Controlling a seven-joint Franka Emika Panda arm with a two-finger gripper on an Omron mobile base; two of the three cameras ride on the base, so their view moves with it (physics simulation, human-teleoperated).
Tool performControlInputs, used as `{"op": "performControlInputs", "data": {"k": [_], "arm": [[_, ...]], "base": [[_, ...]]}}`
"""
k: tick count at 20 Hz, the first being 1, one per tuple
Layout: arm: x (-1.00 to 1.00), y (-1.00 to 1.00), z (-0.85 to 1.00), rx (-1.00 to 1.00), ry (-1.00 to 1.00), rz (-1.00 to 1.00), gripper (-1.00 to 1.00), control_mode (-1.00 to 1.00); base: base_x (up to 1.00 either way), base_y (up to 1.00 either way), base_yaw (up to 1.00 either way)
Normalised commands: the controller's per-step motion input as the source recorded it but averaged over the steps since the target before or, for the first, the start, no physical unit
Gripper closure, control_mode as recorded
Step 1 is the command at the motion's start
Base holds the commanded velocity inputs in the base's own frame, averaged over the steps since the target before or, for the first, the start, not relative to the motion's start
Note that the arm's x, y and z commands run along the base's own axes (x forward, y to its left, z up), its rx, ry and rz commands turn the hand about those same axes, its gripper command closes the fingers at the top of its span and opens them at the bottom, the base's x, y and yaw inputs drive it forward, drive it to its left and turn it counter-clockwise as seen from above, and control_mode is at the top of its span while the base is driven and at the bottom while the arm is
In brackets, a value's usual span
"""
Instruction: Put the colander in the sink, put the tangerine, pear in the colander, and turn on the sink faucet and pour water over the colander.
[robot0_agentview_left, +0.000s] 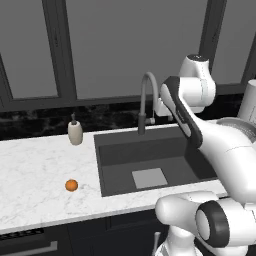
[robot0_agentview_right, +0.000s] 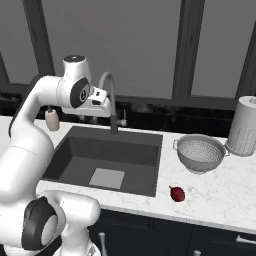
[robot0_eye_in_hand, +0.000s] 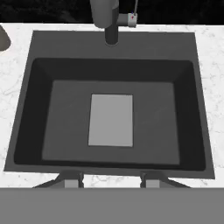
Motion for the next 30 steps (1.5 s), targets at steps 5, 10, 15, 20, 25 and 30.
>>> {"op": "performControlInputs", "data": {"k": [5, 10, 15, 20, 25, 30], "arm": [[-0.59, 0.0, 0.0, 0.0, -0.05, 0.0, -1.0, -1.0], [-0.95, 0.0, 0.0, 0.0, -0.12, 0.0, -1.0, -1.0], [-0.62, -0.06, -0.08, 0.0, 0.0, 0.0, -1.0, -1.0], [-0.14, -0.34, 0.0, 0.0, 0.04, 0.0, -1.0, -1.0], [0.01, -0.65, -0.13, 0.0, 0.15, 0.03, -1.0, -1.0], [0.05, -0.62, -0.09, -0.03, 0.09, 0.18, -1.0, -1.0]], "base": [[0.0, 0.0, 0.0], [0.0, 0.0, 0.0], [0.0, 0.0, 0.0], [0.0, 0.0, 0.0], [0.0, 0.0, 0.0], [0.0, 0.0, 0.0]]}}
